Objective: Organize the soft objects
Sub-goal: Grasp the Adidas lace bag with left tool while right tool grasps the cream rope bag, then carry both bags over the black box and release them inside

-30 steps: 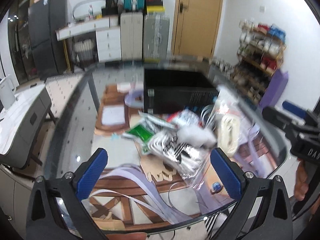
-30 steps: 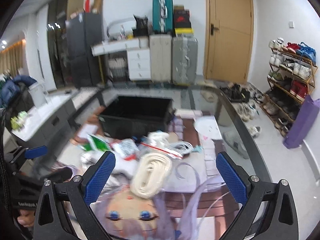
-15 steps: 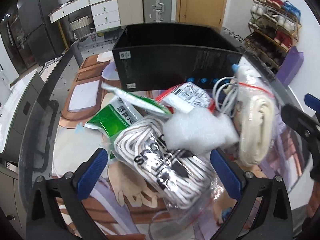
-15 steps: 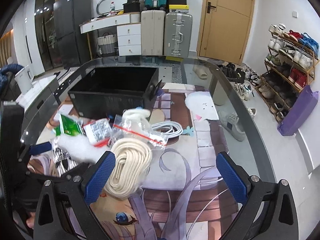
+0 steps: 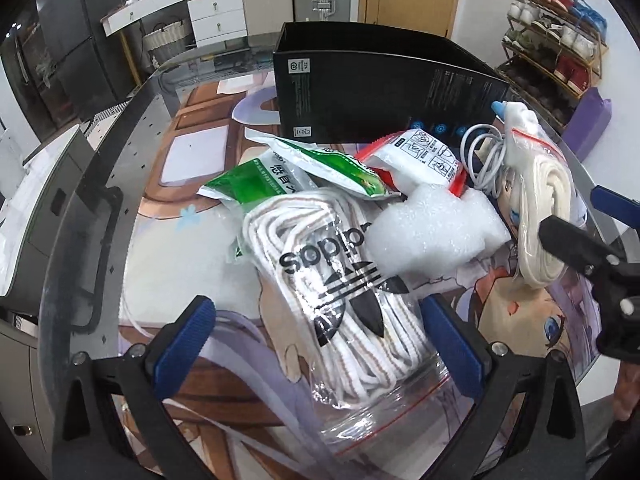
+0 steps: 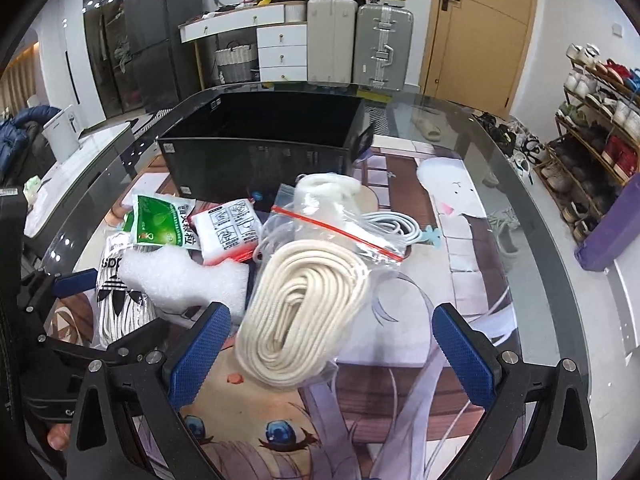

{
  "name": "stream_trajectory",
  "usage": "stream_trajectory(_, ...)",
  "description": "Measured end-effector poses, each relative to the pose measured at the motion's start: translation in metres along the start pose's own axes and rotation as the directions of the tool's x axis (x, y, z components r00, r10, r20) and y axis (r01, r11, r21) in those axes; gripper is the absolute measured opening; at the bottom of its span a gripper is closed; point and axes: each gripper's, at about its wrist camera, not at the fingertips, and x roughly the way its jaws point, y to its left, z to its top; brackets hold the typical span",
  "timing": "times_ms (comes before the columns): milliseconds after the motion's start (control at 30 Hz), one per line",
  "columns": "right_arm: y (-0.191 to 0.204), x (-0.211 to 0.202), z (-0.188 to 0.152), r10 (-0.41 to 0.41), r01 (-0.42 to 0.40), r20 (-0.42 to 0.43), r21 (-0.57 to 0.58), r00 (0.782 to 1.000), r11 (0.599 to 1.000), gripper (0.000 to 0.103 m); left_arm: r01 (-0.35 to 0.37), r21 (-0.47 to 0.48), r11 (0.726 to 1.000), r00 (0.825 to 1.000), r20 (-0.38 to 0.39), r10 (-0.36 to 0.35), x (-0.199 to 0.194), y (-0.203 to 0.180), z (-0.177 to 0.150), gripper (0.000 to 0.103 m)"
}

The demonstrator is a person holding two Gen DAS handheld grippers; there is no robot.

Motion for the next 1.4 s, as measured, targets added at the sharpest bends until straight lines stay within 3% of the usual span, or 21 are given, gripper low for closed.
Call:
stream_trajectory(167,0.007,0.009,0.003,-0.007,0.007,-0.006,-0.011,1.0,1.0,0.102,0.03,0.04,0.999,0.999,-0.016,-0.029,0.0,0.0,0.002,0.103)
stream_trajectory(233,0.01,0.012,0.004,-0.01,0.01,-0.007,-0.024,1.0,1.0,0.102,0.042,0.05,0.998,0.999,-0.033,-0.041,0.0,0.001,0.005,0.098)
stream_trajectory(300,0.013,0.013,0.006,-0.007,0.006,-0.008,-0.037,1.0,0.999,0.102,0.044,0.068,0.997,0.999,-0.016,-0.043,-0.005,0.001,0.007,0.068)
stream_trajectory(333,0.013,0.013,0.006,-0.002,0.002,-0.006,-0.044,1.0,0.999,0.101,0.048,0.079,0.996,0.999,-0.013,-0.047,-0.007,0.001,0.008,0.06)
stream_trajectory(400,0.013,0.013,0.005,-0.001,0.0,-0.015,-0.053,1.0,0.999,0.094,0.053,0.09,0.995,0.999,-0.018,-0.051,-0.01,0.001,0.007,0.051)
stream_trajectory(467,0.011,0.015,0.003,0.027,-0.029,-0.038,-0.057,0.999,0.998,0.075,0.06,0.09,0.994,0.998,-0.016,-0.059,-0.013,0.003,0.006,0.045)
stream_trajectory(500,0.011,0.015,0.002,0.045,-0.047,-0.044,-0.056,0.998,0.997,0.074,0.054,0.095,0.994,0.998,-0.014,-0.053,-0.015,0.003,0.005,0.042)
stream_trajectory(667,0.006,0.011,-0.001,0.089,-0.093,-0.071,-0.055,0.994,0.994,0.05,0.052,0.115,0.992,0.999,-0.003,-0.052,-0.031,0.01,-0.003,0.038)
stream_trajectory(867,0.009,-0.002,-0.006,0.137,-0.144,-0.092,-0.081,0.986,0.986,0.041,0.061,0.14,0.988,0.997,0.032,-0.066,-0.048,0.015,-0.005,0.037)
stream_trajectory(1400,0.019,-0.039,-0.015,0.238,-0.243,-0.06,-0.104,0.969,0.964,0.037,0.101,0.147,0.984,0.982,0.147,-0.122,-0.092,0.014,0.006,0.036)
